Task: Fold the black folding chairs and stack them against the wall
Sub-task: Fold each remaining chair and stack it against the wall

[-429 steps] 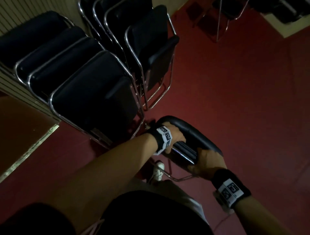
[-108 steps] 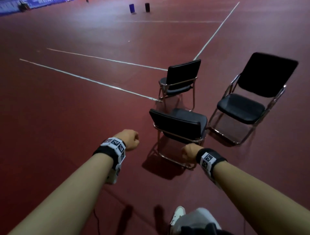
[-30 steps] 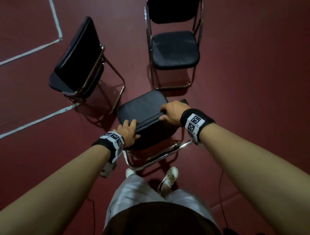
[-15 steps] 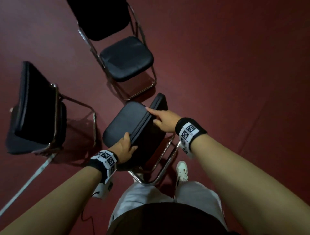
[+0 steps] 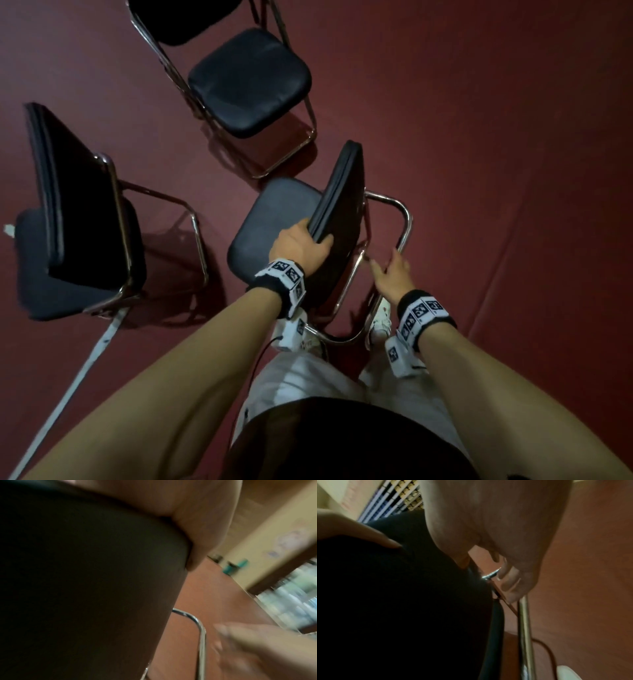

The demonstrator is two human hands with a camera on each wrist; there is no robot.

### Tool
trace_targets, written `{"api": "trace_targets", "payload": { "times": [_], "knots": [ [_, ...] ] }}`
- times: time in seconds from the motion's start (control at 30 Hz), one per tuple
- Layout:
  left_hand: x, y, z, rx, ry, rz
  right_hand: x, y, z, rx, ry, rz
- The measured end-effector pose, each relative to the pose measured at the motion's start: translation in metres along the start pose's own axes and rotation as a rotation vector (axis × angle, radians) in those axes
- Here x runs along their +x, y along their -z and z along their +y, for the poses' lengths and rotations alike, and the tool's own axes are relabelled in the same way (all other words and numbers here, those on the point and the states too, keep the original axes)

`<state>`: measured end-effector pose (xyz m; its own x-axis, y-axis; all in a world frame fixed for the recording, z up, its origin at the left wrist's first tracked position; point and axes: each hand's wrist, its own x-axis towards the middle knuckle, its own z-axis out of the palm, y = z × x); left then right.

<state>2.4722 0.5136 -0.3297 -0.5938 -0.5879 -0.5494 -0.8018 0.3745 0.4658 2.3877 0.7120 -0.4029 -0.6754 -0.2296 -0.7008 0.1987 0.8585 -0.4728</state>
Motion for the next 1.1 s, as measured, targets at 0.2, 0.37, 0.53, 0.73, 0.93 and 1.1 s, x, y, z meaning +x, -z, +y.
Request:
{"api": "trace_targets", "payload": {
  "times": [0.2,0.37,0.53,0.73,0.93,1.1],
  "knots": [
    [0.005,0.005,-0.002,0.002,-0.021,0.034,0.021,-0.006,0.043,0.061,-0.420,-0.141],
    [0.006,0.002,-0.001,-0.022,-0.027,0.041,0.049,-0.023,0.049,0.170,-0.462,-0.159],
    [0.007,-0.002,-0.004,0.024,-0.012,0.048,0.115,-0.049,0.115,0.354,-0.582,-0.183],
    [0.010,-0.002,-0.004,0.037,-0.003,0.048,0.125,-0.055,0.113,0.374,-0.639,-0.152],
    [0.006,0.000,-0.003,0.040,0.005,0.037,0.079,-0.043,0.052,0.324,-0.647,-0.125],
    [0.007,0.000,-0.004,0.040,-0.007,0.027,0.089,-0.048,0.069,0.311,-0.624,-0.127]
  ]
}}
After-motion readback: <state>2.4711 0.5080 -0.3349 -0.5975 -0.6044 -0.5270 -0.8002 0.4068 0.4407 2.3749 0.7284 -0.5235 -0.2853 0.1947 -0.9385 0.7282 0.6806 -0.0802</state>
